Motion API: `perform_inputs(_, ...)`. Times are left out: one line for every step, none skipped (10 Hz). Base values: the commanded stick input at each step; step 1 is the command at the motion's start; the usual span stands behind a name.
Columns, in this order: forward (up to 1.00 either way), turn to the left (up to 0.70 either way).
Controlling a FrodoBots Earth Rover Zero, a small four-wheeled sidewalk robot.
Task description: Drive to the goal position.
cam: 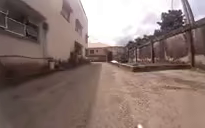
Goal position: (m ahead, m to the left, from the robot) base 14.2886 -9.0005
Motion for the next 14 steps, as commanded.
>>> perform_inputs(0.5, 0.05)
perform_inputs(0.5, 0.05)
perform_inputs(0.5, 0.05)
perform_inputs(0.5, 0.05)
perform_inputs(0.5, 0.05)
perform_inputs(0.5, 0.05)
perform_inputs(0.5, 0.05)
perform_inputs(0.5, 0.05)
perform_inputs(0.5, 0.05)
perform_inputs(0.5, 0.05)
perform_inputs(0.5, 0.05)
perform_inputs(0.5, 0.05)
perform_inputs(0.5, 0.05)
perform_inputs(0.5, 0.05)
